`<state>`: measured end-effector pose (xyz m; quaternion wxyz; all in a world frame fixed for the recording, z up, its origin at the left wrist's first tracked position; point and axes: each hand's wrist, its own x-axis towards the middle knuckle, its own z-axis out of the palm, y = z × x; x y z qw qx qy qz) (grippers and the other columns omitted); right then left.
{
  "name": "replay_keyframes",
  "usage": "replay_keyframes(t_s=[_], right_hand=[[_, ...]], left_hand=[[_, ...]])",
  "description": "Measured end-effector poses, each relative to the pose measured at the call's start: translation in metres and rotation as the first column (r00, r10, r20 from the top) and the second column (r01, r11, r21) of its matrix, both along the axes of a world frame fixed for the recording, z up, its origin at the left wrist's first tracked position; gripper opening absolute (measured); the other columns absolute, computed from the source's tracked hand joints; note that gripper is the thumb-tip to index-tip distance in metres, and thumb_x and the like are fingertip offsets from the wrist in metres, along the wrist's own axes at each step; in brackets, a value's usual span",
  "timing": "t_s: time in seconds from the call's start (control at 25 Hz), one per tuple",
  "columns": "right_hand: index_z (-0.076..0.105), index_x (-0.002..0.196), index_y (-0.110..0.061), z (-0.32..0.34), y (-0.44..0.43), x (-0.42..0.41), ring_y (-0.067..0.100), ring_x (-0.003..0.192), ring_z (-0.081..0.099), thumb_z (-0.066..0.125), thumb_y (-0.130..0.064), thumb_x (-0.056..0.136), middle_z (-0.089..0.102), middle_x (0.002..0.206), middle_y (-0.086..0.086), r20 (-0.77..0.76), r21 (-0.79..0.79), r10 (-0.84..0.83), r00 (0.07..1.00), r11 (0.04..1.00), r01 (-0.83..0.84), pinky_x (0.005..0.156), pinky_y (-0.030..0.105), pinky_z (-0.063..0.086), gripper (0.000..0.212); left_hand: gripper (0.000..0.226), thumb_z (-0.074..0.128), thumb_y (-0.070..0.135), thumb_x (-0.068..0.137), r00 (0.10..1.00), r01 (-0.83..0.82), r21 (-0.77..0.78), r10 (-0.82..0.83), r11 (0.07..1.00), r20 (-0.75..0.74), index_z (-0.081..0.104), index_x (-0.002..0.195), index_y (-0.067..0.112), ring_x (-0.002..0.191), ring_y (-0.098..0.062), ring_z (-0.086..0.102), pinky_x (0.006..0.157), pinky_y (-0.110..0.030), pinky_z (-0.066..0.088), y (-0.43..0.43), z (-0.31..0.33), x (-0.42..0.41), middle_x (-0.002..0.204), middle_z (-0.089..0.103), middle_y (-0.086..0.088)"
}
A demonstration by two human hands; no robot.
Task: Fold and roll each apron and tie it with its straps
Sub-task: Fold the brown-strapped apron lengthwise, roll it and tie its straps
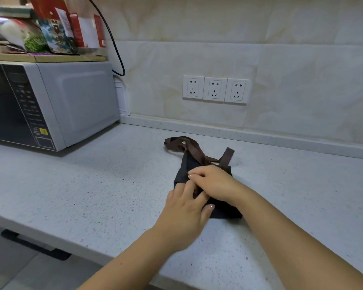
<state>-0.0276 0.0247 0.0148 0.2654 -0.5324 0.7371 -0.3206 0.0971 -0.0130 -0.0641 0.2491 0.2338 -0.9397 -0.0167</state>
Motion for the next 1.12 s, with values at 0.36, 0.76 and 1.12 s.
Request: replay_keyframes(t_s=[0.36,0.76,1.12], right_hand=[[0.069,0.105,-0.022,-0.001,0.003,-0.017,0.015,0.093,0.059,0.045,-0.003,0.091,0.055,0.122,0.002,-0.237,-0.032,-0.304,0.923,0.952,0.306,0.076,0.019,0.043,0.034],[0.071,0.096,-0.007,-0.011,-0.007,-0.042,0.023,0.091,0.065,0.069,-0.037,0.084,0.071,0.098,0.010,-0.299,0.218,-0.197,0.934,0.938,0.268,0.084,0.037,0.052,0.032],[0.061,0.075,-0.007,-0.021,-0.014,-0.045,0.022,0.070,0.056,0.060,-0.030,0.090,0.056,0.072,0.008,-0.353,0.238,-0.231,0.907,0.915,0.325,0.066,0.033,0.046,0.027]], left_hand=[[0.051,0.031,0.057,0.094,0.980,-0.174,-0.018,0.172,0.985,-0.102,0.063,0.099,0.018,0.088,-0.017,0.054,0.078,-0.028,0.051,0.009,-0.009,-0.001,0.132,0.049,-0.007],[0.052,0.029,0.065,0.090,0.920,-0.379,-0.065,0.384,0.923,0.078,0.064,0.090,0.026,0.088,-0.029,0.061,0.068,-0.042,0.044,0.014,-0.009,0.000,0.114,0.067,-0.015],[0.052,0.028,0.065,0.090,0.928,-0.361,-0.058,0.365,0.931,0.076,0.063,0.087,0.027,0.088,-0.030,0.062,0.069,-0.042,0.046,0.013,-0.011,0.000,0.114,0.068,-0.016]])
